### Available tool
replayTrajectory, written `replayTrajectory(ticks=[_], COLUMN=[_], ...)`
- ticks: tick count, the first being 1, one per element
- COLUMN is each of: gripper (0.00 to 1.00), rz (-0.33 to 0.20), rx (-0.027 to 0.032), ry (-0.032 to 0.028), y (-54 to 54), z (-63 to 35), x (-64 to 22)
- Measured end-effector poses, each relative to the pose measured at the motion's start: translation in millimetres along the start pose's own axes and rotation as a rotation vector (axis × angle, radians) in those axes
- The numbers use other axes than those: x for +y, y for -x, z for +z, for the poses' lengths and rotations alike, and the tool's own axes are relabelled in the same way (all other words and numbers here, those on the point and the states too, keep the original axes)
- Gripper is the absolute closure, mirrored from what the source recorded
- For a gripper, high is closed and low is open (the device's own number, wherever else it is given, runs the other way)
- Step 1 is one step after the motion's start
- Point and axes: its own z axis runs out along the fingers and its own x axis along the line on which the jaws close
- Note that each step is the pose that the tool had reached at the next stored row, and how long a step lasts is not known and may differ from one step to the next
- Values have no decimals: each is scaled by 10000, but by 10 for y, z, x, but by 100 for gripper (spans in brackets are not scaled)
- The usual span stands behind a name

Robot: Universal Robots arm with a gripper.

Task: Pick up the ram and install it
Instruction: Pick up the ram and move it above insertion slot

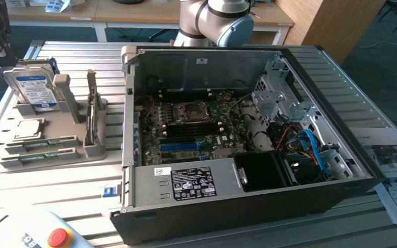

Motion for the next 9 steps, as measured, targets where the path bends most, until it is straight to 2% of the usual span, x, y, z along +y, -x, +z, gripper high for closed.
replayTrajectory(ticks=[2,6,9], gripper=[89,89,89], rz=[-2,-21,-28], rx=[2,18,21], ry=[-13,-156,-184], y=[0,0,0], z=[0,0,0], x=[0,0,-1])
